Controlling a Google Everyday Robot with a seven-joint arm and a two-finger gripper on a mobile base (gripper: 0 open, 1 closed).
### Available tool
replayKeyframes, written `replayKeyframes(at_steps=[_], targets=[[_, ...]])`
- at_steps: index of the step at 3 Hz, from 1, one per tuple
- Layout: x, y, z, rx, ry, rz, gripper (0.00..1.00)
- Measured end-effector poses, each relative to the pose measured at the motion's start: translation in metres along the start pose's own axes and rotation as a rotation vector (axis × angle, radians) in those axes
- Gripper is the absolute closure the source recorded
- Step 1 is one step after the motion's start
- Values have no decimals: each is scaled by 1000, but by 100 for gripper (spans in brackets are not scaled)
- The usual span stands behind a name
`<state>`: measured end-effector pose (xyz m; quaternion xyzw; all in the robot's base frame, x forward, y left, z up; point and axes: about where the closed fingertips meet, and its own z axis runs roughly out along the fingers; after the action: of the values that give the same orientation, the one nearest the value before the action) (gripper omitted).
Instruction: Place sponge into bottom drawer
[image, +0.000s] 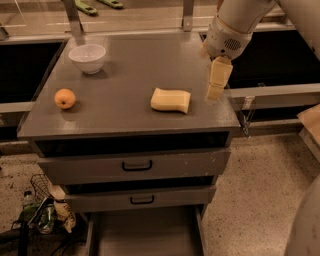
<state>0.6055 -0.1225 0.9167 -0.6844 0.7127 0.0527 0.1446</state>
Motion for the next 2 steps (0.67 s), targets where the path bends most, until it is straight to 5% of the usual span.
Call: replayKeyframes(at_steps=[1,2], targets=[[18,0,38,-59,-83,97,0],[18,0,39,-59,-84,97,0]])
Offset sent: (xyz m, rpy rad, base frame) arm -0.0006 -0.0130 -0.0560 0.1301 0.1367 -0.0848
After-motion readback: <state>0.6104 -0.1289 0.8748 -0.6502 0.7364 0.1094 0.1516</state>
